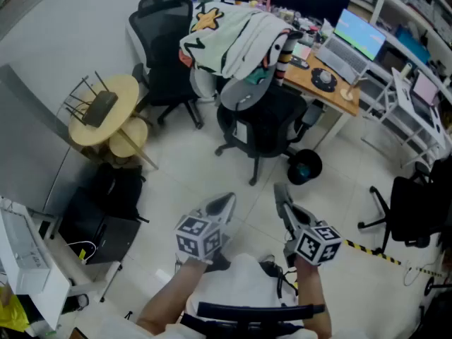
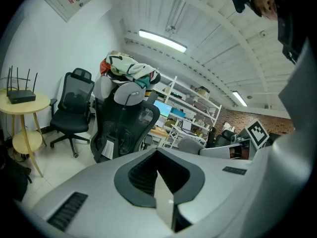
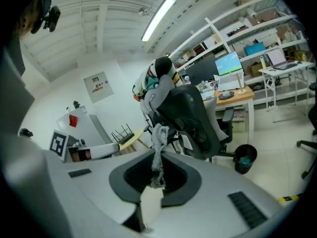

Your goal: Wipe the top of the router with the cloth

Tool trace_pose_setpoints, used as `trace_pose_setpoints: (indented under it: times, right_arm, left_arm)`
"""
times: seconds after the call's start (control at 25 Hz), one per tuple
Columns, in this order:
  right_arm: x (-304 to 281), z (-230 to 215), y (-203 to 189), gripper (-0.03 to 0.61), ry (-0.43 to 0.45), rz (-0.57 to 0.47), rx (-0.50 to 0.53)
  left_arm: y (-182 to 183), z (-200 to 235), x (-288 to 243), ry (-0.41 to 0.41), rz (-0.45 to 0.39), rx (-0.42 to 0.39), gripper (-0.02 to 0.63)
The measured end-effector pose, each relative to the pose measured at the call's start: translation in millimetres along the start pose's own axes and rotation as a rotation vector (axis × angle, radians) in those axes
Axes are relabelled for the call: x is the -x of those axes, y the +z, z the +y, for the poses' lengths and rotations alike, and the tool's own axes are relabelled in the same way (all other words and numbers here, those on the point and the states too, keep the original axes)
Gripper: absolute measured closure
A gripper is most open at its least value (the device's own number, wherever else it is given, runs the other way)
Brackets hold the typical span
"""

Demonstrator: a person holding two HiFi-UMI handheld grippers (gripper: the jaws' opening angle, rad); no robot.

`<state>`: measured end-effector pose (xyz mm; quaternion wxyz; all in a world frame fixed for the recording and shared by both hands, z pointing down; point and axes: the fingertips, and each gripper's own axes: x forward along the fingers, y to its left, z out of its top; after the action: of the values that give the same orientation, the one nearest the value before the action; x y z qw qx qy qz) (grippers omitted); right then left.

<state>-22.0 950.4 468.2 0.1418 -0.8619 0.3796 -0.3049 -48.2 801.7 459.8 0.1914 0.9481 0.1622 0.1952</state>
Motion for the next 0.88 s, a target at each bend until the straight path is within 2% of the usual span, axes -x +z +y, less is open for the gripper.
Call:
trace_pose_setpoints:
  times: [0.44,0.88]
  right_arm:
    - [-29,23,1,0.545,0.026,0.029,0.028]
    - [-81,71,-1,0.545,0.057,0.049,0.053]
  left_arm:
    - [11,29,12,0.018,-0.019,0.013,0.617]
    - [28,89,45,0.044,-0.045,0.027,0.616]
